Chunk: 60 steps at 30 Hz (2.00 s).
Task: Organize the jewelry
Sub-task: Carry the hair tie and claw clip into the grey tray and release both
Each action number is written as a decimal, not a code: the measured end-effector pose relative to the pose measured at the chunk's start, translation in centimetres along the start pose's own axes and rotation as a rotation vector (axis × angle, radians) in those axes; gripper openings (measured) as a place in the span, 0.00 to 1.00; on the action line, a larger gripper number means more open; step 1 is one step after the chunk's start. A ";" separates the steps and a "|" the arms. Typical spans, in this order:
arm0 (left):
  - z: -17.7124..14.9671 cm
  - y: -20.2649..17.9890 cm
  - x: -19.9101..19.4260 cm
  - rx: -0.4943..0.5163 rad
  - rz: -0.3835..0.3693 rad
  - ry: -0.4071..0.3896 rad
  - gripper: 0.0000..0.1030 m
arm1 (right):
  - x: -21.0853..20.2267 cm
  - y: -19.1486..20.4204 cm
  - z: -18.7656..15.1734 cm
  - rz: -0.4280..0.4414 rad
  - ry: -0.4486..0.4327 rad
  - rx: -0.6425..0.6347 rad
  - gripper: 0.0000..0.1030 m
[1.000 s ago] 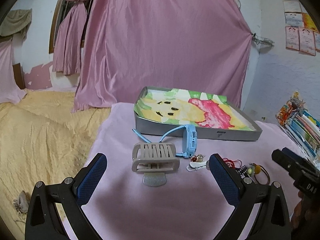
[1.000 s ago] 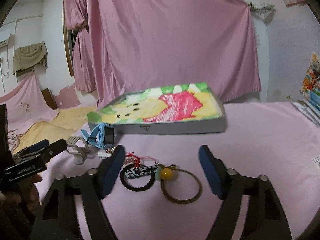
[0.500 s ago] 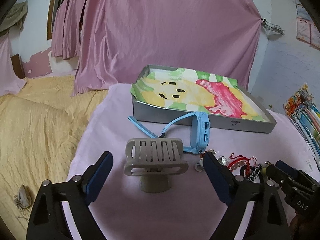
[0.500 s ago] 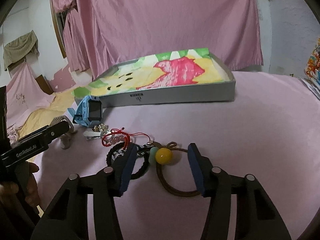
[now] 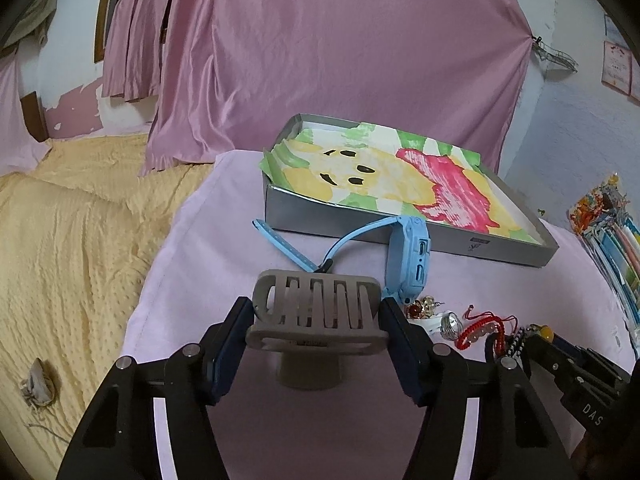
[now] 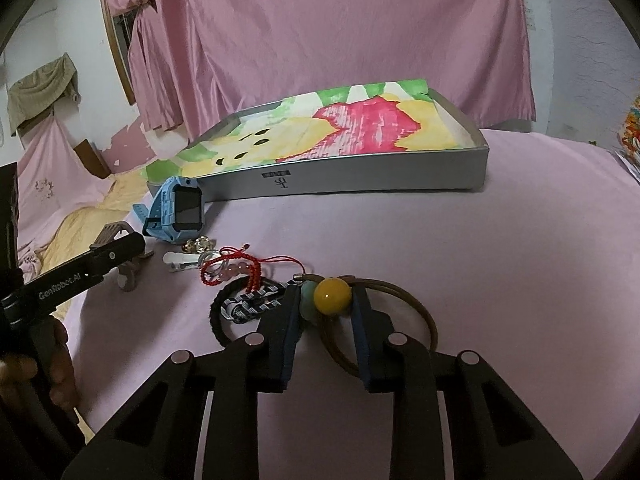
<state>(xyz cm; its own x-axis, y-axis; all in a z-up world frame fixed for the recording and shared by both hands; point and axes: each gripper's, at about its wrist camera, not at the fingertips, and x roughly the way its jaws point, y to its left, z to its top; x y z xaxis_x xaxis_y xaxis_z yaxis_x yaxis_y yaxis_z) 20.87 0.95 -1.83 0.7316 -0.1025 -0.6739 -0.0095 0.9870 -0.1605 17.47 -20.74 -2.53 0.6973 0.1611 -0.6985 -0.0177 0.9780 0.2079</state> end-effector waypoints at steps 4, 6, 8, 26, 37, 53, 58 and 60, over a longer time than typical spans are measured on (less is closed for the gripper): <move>-0.4 -0.3 -0.4 0.013 -0.019 -0.005 0.60 | -0.3 0.2 0.0 0.017 -0.019 -0.012 0.22; -0.7 -0.8 -0.6 0.029 -0.035 -0.004 0.60 | -0.6 0.3 0.0 0.029 -0.033 -0.017 0.22; -1.0 -1.4 -1.0 0.046 -0.070 -0.013 0.60 | -0.9 0.4 0.1 0.043 -0.052 -0.023 0.22; 4.9 -2.4 -2.7 0.028 -0.194 -0.136 0.60 | -2.3 1.9 6.6 0.176 -0.194 -0.142 0.22; 10.9 -0.7 2.3 0.049 -0.206 -0.098 0.60 | 4.9 4.8 12.3 0.228 -0.102 -0.151 0.22; 10.7 -0.7 8.7 0.075 -0.182 0.098 0.60 | 10.7 4.5 11.8 0.128 0.089 -0.152 0.22; 10.7 0.0 8.3 0.041 -0.205 0.092 0.62 | 11.0 4.1 11.5 0.132 0.100 -0.143 0.34; 10.5 0.1 8.1 0.038 -0.206 0.085 0.67 | 10.7 3.9 11.4 0.121 0.088 -0.140 0.42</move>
<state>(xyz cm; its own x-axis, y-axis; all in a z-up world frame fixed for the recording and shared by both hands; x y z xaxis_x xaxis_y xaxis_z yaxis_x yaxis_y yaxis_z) 33.93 1.51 0.28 0.6552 -0.3108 -0.6886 0.1610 0.9479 -0.2747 33.04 -16.68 -1.40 0.6189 0.2838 -0.7324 -0.2017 0.9586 0.2010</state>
